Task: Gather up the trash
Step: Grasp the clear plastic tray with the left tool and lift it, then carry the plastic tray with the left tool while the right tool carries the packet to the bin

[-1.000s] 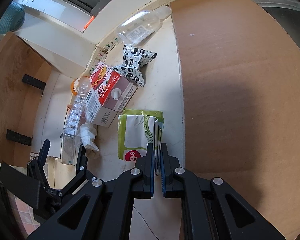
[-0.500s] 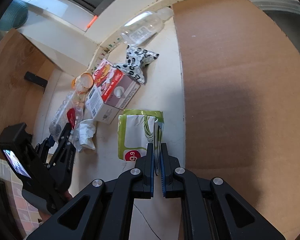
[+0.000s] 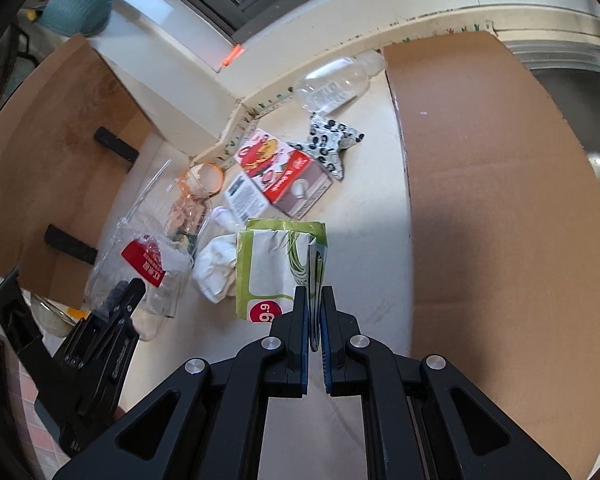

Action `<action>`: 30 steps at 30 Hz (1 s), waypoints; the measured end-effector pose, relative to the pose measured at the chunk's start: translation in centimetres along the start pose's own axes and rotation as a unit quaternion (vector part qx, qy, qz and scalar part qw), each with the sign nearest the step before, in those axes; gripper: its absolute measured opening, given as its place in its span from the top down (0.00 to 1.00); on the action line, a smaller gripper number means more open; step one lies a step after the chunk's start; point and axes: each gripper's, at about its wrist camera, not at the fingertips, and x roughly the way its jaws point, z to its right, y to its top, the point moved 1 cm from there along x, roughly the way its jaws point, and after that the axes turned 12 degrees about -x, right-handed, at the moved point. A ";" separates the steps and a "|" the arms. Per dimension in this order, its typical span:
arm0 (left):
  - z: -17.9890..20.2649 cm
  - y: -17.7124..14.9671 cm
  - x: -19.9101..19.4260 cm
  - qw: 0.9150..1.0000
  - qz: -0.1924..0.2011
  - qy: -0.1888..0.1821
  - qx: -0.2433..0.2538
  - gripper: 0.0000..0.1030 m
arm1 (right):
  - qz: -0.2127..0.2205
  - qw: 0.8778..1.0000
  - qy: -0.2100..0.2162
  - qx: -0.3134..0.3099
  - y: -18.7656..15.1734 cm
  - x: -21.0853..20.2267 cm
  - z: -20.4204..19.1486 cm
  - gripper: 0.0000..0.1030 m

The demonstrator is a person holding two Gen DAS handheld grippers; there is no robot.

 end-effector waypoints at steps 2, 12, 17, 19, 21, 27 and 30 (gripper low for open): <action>-0.6 -0.2 -1.7 1.000 0.014 -0.009 0.000 0.84 | 0.007 1.000 -0.003 0.001 -0.6 -1.1 -1.0 0.95; -2.2 -1.6 -9.9 0.992 0.057 -0.111 0.022 0.84 | 0.045 0.998 -0.030 0.008 -4.8 -7.5 -4.8 0.95; -2.2 -3.3 -13.4 0.983 0.044 -0.172 0.049 0.84 | 0.047 0.997 -0.059 0.008 -8.3 -10.1 -6.6 0.95; -1.8 -4.3 -14.7 0.979 0.036 -0.190 0.062 0.84 | 0.044 0.997 -0.069 0.010 -9.9 -11.0 -7.1 0.95; -1.5 -5.0 -15.5 0.977 0.030 -0.201 0.072 0.84 | 0.039 0.996 -0.076 0.011 -11.5 -11.7 -7.4 0.95; -0.2 -7.5 -18.6 0.973 0.021 -0.212 0.089 0.84 | 0.030 0.996 -0.089 0.007 -15.4 -14.0 -7.6 0.95; -0.1 -8.5 -20.3 0.973 0.020 -0.214 0.089 0.84 | 0.032 0.996 -0.087 0.001 -17.0 -15.6 -7.4 0.95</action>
